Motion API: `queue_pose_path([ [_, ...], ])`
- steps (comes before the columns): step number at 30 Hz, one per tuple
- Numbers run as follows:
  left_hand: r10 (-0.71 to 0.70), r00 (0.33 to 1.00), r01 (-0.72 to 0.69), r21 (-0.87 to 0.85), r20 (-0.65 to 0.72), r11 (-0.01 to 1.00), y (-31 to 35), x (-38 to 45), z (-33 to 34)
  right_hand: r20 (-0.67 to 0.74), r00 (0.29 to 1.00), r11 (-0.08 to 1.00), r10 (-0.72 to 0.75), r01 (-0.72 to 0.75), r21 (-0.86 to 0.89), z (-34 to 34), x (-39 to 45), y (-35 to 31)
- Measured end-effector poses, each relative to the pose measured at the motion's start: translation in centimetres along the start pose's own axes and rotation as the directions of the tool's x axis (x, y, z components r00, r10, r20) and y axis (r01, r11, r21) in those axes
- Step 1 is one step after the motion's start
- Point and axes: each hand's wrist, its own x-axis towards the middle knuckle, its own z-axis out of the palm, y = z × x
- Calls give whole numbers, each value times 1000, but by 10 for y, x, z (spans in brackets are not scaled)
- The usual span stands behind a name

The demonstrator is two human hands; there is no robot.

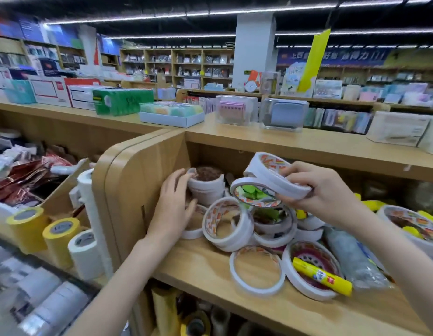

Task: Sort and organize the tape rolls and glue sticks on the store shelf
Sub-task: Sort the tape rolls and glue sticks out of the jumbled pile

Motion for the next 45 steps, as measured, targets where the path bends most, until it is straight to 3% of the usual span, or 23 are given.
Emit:
queue_pose_path([
  [5, -205, 979, 201, -171, -9, 965, -2, -71, -19, 28, 996, 994, -87, 85, 63, 21, 39, -26],
  [7, -301, 954, 295, -234, 12, 926, -2, -80, -22, 72, 978, 979, -193, 197, -45, 46, 57, -37],
  [9, -343, 939, 334, -269, 16, 903, 1, -83, -24, 223, 941, 901, -255, 315, -298, 82, 69, -42],
  [11, -333, 942, 330, -268, 39, 905, 4, -83, -26, 479, 872, 834, -99, 335, -438, 109, 75, -49],
  [13, -297, 951, 308, -241, 84, 920, 5, -81, -24, 595, 803, 909, -19, 261, -324, 113, 82, -52],
  [16, -266, 952, 294, -217, 152, 931, 6, -74, -19, 655, 753, 983, -52, 152, -98, 100, 91, -49],
  [18, -251, 955, 283, -221, 161, 933, 8, -68, -15, 636, 768, 982, -72, 166, -90, 97, 92, -44],
  [21, -276, 954, 297, -259, 117, 919, 6, -64, -12, 458, 885, 993, -84, 110, -31, 95, 93, -36],
  [24, -260, 963, 269, -220, 73, 938, 2, -66, -13, 296, 954, 985, -52, 99, -143, 88, 95, -28],
  [26, -161, 984, 170, -139, 70, 976, 1, -64, -11, 307, 951, 943, -37, 134, -303, 87, 95, -26],
  [29, -77, 988, 81, -25, 133, 996, 3, -53, -3, 430, 902, 839, -34, 259, -478, 88, 93, -25],
  [32, -13, 993, 7, 51, 121, 999, 1, -41, 3, 518, 847, 826, -115, 372, -424, 84, 93, -19],
  [34, 51, 994, -58, 78, 94, 995, -1, -39, 6, 547, 832, 838, -89, 359, -410, 86, 95, -18],
  [38, 143, 983, -160, 155, 114, 975, -8, -38, 1, 475, 874, 815, -101, 347, -464, 92, 96, -17],
  [42, 158, 979, -185, 240, 126, 953, -18, -35, -7, 246, 965, 948, -93, 161, -275, 92, 91, -7],
  [45, 89, 994, -99, 208, 60, 973, -13, -37, -5, 227, 973, 978, 36, 13, -209, 101, 99, -6],
])
